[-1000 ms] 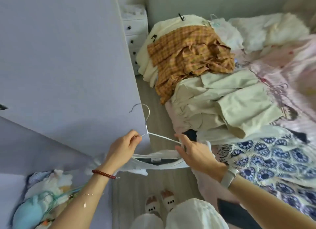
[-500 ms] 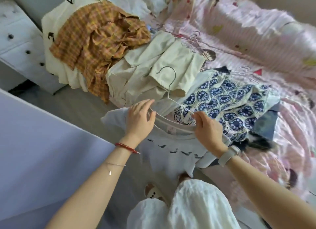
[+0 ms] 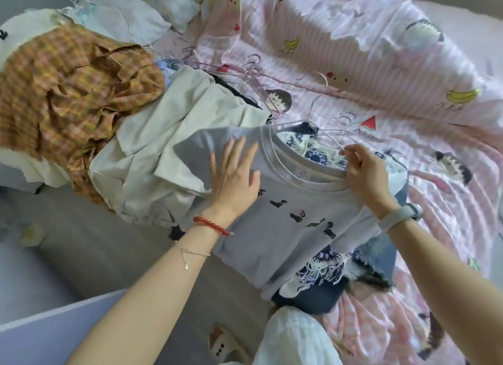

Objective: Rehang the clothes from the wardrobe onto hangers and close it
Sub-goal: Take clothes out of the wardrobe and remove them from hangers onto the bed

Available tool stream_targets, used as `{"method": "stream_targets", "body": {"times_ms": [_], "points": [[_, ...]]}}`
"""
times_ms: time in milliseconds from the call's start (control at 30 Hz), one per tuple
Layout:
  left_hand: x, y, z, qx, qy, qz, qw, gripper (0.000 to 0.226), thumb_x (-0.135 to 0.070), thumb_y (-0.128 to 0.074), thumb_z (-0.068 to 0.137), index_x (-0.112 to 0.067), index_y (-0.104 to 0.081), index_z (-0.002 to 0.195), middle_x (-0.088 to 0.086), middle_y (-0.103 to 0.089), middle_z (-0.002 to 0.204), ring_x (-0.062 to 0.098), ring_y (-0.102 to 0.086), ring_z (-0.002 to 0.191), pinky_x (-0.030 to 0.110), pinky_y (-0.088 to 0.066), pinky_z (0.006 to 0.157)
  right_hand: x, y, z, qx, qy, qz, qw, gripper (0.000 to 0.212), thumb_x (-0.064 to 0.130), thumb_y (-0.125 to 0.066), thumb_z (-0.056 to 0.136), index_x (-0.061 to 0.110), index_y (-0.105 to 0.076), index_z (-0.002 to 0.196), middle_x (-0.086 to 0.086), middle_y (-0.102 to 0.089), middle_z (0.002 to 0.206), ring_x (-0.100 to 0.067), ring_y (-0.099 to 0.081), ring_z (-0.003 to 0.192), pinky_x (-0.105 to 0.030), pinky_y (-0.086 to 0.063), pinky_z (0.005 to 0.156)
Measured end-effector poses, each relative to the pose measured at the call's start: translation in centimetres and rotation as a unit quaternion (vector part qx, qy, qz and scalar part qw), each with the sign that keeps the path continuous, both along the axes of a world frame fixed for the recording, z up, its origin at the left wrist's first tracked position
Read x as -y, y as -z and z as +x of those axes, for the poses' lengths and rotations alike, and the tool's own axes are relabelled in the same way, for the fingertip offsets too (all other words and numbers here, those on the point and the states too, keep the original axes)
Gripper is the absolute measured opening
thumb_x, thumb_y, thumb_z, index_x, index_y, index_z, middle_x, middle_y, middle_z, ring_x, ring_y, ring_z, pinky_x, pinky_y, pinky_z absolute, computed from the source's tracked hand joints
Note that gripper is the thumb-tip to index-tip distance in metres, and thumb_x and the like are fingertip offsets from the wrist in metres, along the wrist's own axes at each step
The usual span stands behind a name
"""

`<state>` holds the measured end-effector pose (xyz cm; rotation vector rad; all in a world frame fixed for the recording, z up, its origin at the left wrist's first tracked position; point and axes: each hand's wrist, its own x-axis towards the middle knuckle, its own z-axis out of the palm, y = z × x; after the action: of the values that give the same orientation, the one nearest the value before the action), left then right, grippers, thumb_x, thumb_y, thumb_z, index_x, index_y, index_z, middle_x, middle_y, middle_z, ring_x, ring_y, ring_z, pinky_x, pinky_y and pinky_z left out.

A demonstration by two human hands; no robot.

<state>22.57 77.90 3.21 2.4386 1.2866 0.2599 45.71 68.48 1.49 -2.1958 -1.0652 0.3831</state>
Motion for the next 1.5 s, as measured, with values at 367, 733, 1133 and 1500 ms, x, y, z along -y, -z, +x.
{"method": "stream_targets", "body": {"times_ms": [367,733,1133,1500], "points": [[-1.3,11.2,13.2,-0.170,0.051,-0.167,0.970,0.059,-0.034,-0.038,0.095,-0.029,-0.012,0.147,0.000,0.003,0.157,0.021,0.009,0.143,0.051,0.004,0.113,-5.7,10.4,14.7,0.078,0.044,-0.149,0.985,0.027,0.021,-0.041,0.096,0.012,-0.056,0.117,-0.023,-0.065,0.102,-0.042,-0.060,0.091,-0.038,-0.039,0.067],[-0.7,17.5,10.4,-0.296,0.080,-0.248,0.919,0.057,-0.038,-0.034,0.096,-0.029,-0.010,0.147,0.001,0.003,0.157,0.024,0.008,0.143,0.051,0.000,0.113,-6.7,17.1,15.1,0.068,-0.047,-0.278,0.957,0.044,0.018,-0.041,0.091,0.017,-0.038,0.134,-0.013,-0.041,0.139,-0.034,-0.032,0.129,-0.050,-0.026,0.102],[-2.3,6.6,-0.5,-0.154,-0.117,0.010,0.981,0.044,-0.025,-0.049,0.090,-0.016,-0.047,0.133,0.006,-0.039,0.144,0.022,-0.027,0.137,0.052,-0.009,0.111,-9.7,6.4,-3.8,0.078,-0.260,-0.096,0.958,0.040,0.015,-0.045,0.092,0.006,-0.045,0.131,-0.015,-0.045,0.138,-0.034,-0.035,0.131,-0.046,-0.026,0.106],[14.2,-3.6,-30.3,-0.148,-0.477,0.115,0.859,0.036,-0.023,-0.048,0.085,-0.008,-0.063,0.114,0.014,-0.059,0.123,0.031,-0.054,0.117,0.056,-0.034,0.096,-4.3,-3.4,-34.8,0.104,-0.599,0.027,0.793,0.035,0.020,-0.040,0.094,0.014,-0.050,0.127,-0.002,-0.051,0.130,-0.022,-0.040,0.125,-0.031,-0.027,0.099]]}}
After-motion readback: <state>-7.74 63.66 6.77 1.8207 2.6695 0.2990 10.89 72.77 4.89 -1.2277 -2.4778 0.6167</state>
